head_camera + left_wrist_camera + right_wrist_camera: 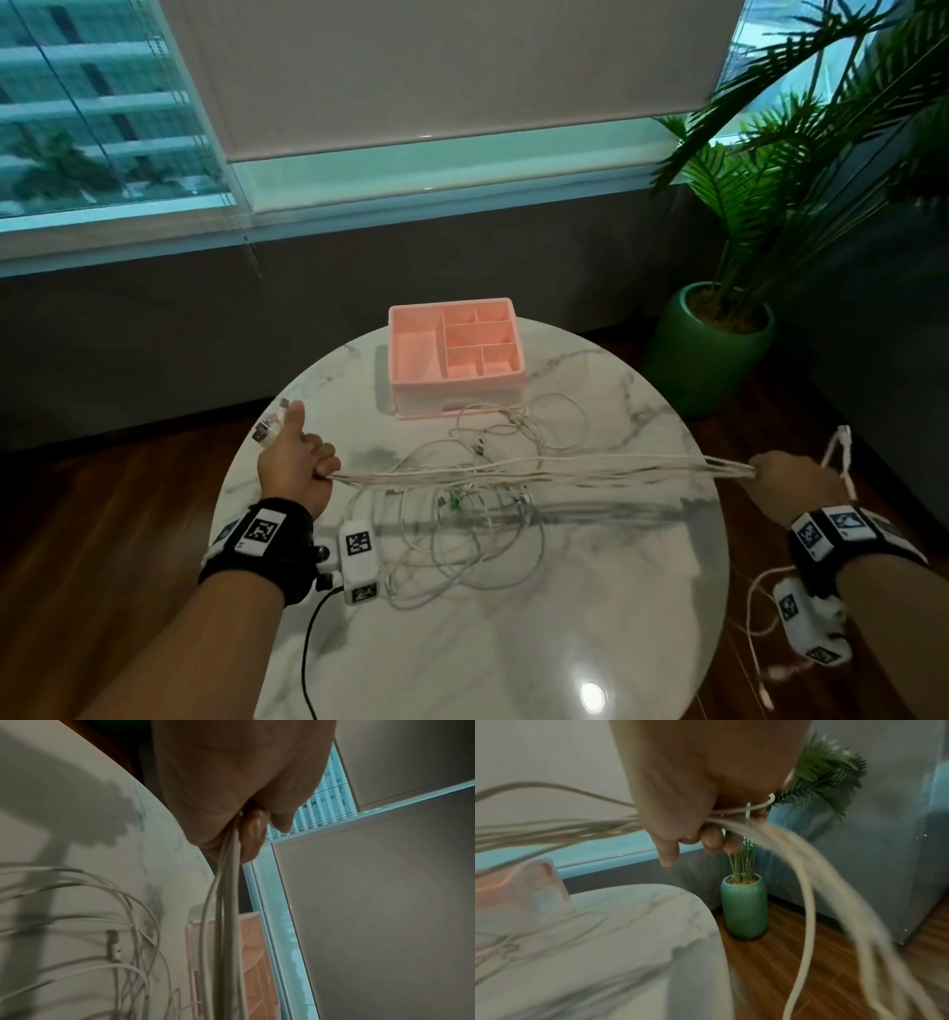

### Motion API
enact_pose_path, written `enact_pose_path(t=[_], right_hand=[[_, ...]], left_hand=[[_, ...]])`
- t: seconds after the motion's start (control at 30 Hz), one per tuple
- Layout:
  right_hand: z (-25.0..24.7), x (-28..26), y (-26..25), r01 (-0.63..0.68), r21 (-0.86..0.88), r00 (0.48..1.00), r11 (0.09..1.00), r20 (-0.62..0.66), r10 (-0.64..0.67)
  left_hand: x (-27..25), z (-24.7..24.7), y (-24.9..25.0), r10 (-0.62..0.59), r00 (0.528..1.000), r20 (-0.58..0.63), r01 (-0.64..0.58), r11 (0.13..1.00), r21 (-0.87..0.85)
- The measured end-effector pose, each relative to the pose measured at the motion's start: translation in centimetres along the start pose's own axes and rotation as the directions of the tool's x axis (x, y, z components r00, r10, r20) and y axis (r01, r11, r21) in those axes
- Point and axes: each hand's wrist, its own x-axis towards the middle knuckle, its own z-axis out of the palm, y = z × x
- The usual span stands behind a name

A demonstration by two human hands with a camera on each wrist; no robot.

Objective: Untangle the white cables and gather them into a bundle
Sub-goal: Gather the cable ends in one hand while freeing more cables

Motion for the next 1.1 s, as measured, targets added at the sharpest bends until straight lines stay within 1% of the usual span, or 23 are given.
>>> enact_pose_path(t=[0.03,0.07,0.13,0.17,0.27,0.33,0.43,0.47,0.5,0.53,0.57,0.6,0.63,0.67,0.7,0.73,0.77,0.8,0.9,0.93,1.0,1.1], right_hand=[[1.2,0.1,-0.1,-0.005,-0.004,0.999,1.000,0.037,0.005],[2.4,0.2,-0.3,-0.004,0.040,0.996,0.999,0.094,0.000],[5.0,0.2,-1.0,0.015,0.083,0.974,0.996,0.222,-0.034],[6.0,0.1,-1.4,0.028,0.081,0.963,0.996,0.264,-0.049],[8.4,0.1,-3.1,0.098,-0.002,0.944,0.995,0.317,-0.093],[8.1,-0.5,-5.3,0.170,-0.112,0.938,0.979,0.323,-0.126],[5.4,-0.9,-9.4,0.290,-0.240,0.914,0.926,0.356,-0.194],[4.2,-1.2,-11.0,0.310,-0.210,0.903,0.927,0.369,-0.218],[2.8,-1.6,-12.8,0.341,-0.121,0.891,0.932,0.357,-0.280],[1.5,-2.1,-14.9,0.410,-0.006,0.873,0.912,0.291,-0.391],[0.2,-3.0,-17.0,0.514,0.118,0.832,0.850,0.174,-0.527],[-1.1,-4.5,-19.3,0.628,0.213,0.761,0.748,0.033,-0.648],[-2.0,-5.9,-21.5,0.727,0.281,0.670,0.626,-0.092,-0.737],[-2.5,-7.5,-23.6,0.798,0.297,0.583,0.524,-0.165,-0.795],[-2.4,-8.8,-25.4,0.839,0.291,0.522,0.460,-0.193,-0.831],[-1.9,-9.5,-26.8,0.864,0.277,0.479,0.420,-0.201,-0.854],[-1.0,-10.0,-27.7,0.878,0.249,0.459,0.409,-0.193,-0.867],[0.1,-9.9,-28.0,0.870,0.237,0.474,0.431,-0.171,-0.864],[3.2,-8.3,-26.1,0.778,0.275,0.613,0.565,-0.132,-0.779],[3.8,-7.6,-24.9,0.756,0.253,0.643,0.604,-0.114,-0.757],[4.8,-6.4,-22.6,0.733,0.217,0.666,0.644,-0.038,-0.745],[5.4,-4.7,-19.6,0.672,0.274,0.695,0.688,0.087,-0.714]], left_hand=[[-0.1,-0.3,-0.2,-0.008,1.000,0.004,0.008,1.000,-0.002],[-0.1,-0.7,-0.3,-0.017,1.000,0.001,0.017,1.000,-0.010],[-0.1,-1.3,-0.5,-0.038,0.999,-0.021,0.038,0.999,-0.022],[-0.2,-1.3,-0.5,-0.036,0.999,-0.032,0.035,0.999,-0.019],[-0.7,-0.7,-0.3,0.023,0.999,-0.049,-0.023,1.000,0.000],[-1.3,0.2,0.2,0.056,0.997,-0.047,-0.056,0.998,0.004],[-2.1,1.8,1.0,0.087,0.996,-0.022,-0.087,0.996,0.000],[-2.5,2.5,1.1,0.094,0.995,-0.011,-0.094,0.996,-0.001],[-2.9,3.2,1.2,0.102,0.995,0.001,-0.102,0.995,-0.003],[-3.3,3.9,1.3,0.110,0.994,0.015,-0.109,0.994,-0.005],[-3.8,4.6,1.3,0.112,0.993,0.031,-0.112,0.994,-0.006],[-4.3,5.5,1.2,0.109,0.993,0.048,-0.108,0.994,-0.006],[-4.9,6.3,1.0,0.103,0.993,0.063,-0.103,0.995,-0.009],[-5.4,7.2,0.9,0.099,0.992,0.072,-0.098,0.995,-0.016],[-5.9,8.0,0.8,0.098,0.992,0.081,-0.096,0.995,-0.030],[-6.2,8.6,0.9,0.099,0.991,0.088,-0.095,0.994,-0.047],[-6.4,9.1,1.0,0.102,0.991,0.090,-0.096,0.993,-0.064],[-6.3,9.3,1.2,0.108,0.991,0.085,-0.102,0.992,-0.078],[-5.0,8.7,2.2,0.126,0.991,0.035,-0.122,0.987,-0.105],[-4.3,8.2,2.3,0.123,0.992,0.017,-0.120,0.987,-0.109],[-3.2,6.9,1.9,0.108,0.994,-0.009,-0.108,0.989,-0.098],[-2.5,5.5,-0.6,0.054,0.999,0.006,-0.054,0.999,-0.005]])
